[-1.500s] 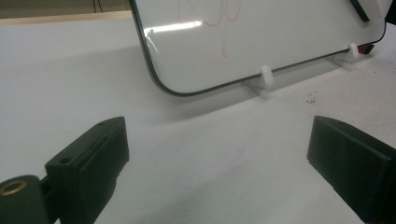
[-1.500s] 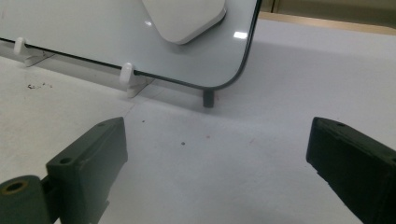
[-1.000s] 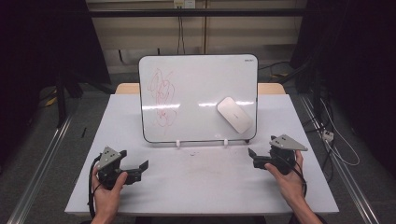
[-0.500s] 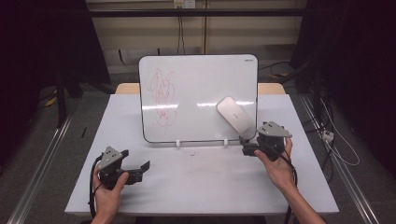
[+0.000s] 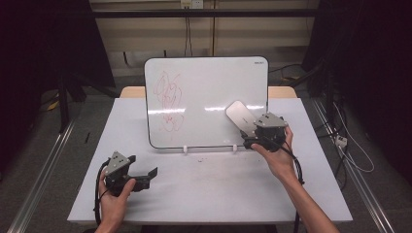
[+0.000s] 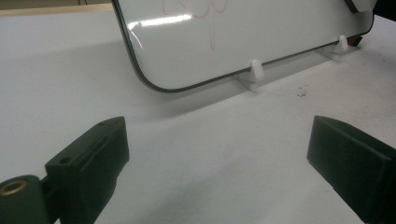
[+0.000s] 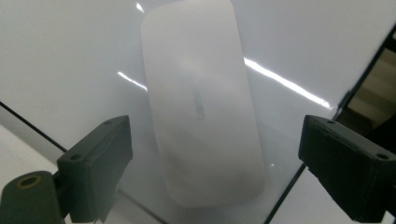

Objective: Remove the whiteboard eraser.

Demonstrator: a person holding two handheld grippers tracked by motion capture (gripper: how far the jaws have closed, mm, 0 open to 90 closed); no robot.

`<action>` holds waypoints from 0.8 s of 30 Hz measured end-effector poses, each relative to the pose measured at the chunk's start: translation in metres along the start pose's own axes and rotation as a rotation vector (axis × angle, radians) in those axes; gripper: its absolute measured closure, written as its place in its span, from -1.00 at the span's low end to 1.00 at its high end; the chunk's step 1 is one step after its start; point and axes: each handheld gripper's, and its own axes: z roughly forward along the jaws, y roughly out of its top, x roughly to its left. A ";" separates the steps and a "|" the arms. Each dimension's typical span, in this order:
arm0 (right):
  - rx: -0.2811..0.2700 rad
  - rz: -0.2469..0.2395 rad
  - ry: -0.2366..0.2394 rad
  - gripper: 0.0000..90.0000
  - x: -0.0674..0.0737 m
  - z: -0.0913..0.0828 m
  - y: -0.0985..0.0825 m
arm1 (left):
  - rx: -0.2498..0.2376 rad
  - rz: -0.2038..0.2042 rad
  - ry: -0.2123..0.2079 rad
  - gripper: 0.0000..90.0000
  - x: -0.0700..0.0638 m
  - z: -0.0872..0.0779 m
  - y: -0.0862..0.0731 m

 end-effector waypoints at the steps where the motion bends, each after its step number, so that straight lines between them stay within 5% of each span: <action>1: 0.011 -0.020 0.006 -0.81 0.001 0.003 0.002 | 0.002 -0.002 -0.001 -0.88 0.000 0.000 0.000; 2: 0.029 -0.068 -0.014 -0.79 0.005 0.009 0.006 | 0.001 -0.010 -0.003 -0.88 -0.001 0.001 0.000; 7: 0.050 -0.094 -0.011 -0.67 0.004 0.021 0.007 | 0.007 -0.003 -0.011 -0.88 -0.001 0.001 -0.002; 8: 0.046 -0.133 -0.026 -0.62 0.008 0.022 0.008 | 0.011 -0.001 -0.009 -0.88 0.000 0.000 -0.002; 13: 0.066 -0.183 -0.063 -0.46 0.012 0.029 0.008 | 0.007 -0.003 -0.009 -0.88 -0.001 0.000 -0.001; 24: 0.092 -0.200 -0.083 -0.31 0.017 0.036 0.013 | 0.020 0.007 -0.014 -0.88 -0.002 0.002 -0.001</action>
